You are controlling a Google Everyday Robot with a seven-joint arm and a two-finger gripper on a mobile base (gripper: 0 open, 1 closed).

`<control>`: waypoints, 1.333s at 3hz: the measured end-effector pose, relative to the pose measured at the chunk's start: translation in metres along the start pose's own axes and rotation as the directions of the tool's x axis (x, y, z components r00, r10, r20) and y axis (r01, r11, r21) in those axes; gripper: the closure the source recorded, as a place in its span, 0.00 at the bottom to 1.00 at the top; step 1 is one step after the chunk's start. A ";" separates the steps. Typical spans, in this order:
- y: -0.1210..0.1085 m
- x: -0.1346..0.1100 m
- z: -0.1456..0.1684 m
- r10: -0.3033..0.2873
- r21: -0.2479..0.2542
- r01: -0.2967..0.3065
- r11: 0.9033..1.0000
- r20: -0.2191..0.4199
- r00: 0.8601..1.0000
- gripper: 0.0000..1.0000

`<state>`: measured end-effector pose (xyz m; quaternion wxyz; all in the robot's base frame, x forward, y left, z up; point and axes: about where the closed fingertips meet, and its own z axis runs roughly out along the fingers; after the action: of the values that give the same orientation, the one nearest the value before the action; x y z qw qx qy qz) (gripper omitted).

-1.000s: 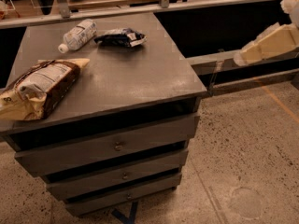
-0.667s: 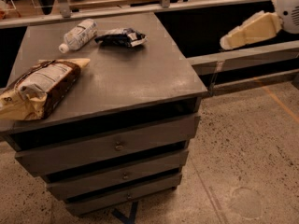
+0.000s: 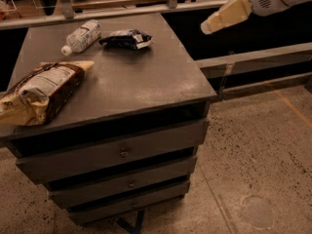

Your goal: Move blue chip bag near brown chip bag

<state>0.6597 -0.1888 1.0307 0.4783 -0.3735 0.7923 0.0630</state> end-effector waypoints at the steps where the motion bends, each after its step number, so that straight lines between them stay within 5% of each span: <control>1: 0.002 -0.010 0.007 -0.010 -0.008 0.010 1.000 0.007 1.000 0.00; 4: 0.030 0.003 0.059 -0.007 -0.039 0.010 0.999 0.075 0.997 0.00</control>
Offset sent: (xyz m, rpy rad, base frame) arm 0.0047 0.0102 -0.0004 0.0559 0.0148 0.0072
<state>0.6815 -0.1419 0.9892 0.5004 -0.3838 0.7708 0.0904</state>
